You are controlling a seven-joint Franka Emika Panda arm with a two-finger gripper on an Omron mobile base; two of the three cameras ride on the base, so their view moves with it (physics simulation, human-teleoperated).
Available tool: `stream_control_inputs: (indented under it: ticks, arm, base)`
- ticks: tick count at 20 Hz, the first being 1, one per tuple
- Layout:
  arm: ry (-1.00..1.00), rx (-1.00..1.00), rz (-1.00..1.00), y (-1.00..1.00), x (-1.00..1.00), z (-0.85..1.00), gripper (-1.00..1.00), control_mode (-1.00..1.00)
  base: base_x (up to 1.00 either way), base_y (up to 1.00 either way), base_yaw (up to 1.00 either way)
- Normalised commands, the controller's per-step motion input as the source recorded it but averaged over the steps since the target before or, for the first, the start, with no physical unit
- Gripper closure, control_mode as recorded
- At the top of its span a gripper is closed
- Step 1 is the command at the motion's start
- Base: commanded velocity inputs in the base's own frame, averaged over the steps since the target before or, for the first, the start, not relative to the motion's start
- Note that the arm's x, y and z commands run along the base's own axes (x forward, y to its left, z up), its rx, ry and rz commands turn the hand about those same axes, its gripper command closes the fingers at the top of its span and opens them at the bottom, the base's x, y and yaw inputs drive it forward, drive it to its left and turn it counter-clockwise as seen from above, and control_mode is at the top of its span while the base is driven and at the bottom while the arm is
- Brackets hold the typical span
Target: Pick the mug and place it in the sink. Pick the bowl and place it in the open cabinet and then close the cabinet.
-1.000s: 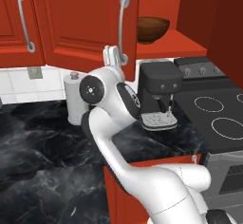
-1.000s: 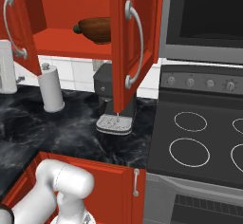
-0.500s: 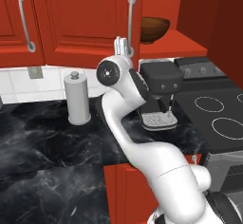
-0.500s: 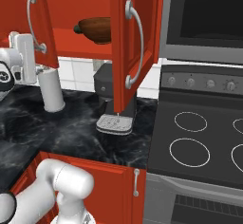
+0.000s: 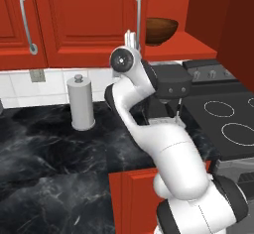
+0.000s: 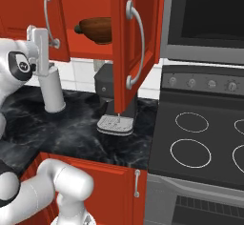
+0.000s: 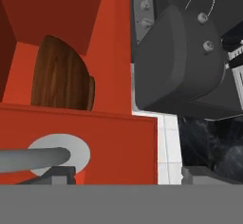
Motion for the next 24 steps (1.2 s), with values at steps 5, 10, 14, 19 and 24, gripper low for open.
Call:
stream_control_inputs:
  ticks: [5, 10, 14, 19, 24]
  arm:
    - [0.00, 0.01, 0.00, -0.08, 0.38, 0.00, -1.00, -1.00]
    - [0.00, 0.00, 0.00, 0.00, 0.43, 0.00, -1.00, -1.00]
    - [0.00, 0.00, 0.00, -0.05, 0.49, 0.00, -1.00, -1.00]
    - [0.01, 0.00, 0.00, -0.07, 0.53, 0.00, -1.00, -1.00]
    - [0.10, 0.13, -0.02, -0.13, -0.41, -0.30, -1.00, -1.00]
  base:
    - [0.00, 0.00, 0.00]
    - [0.00, 0.00, 0.00]
    - [0.00, 0.00, 0.00]
    - [0.00, 0.00, 0.00]
    - [0.00, 0.00, 0.00]
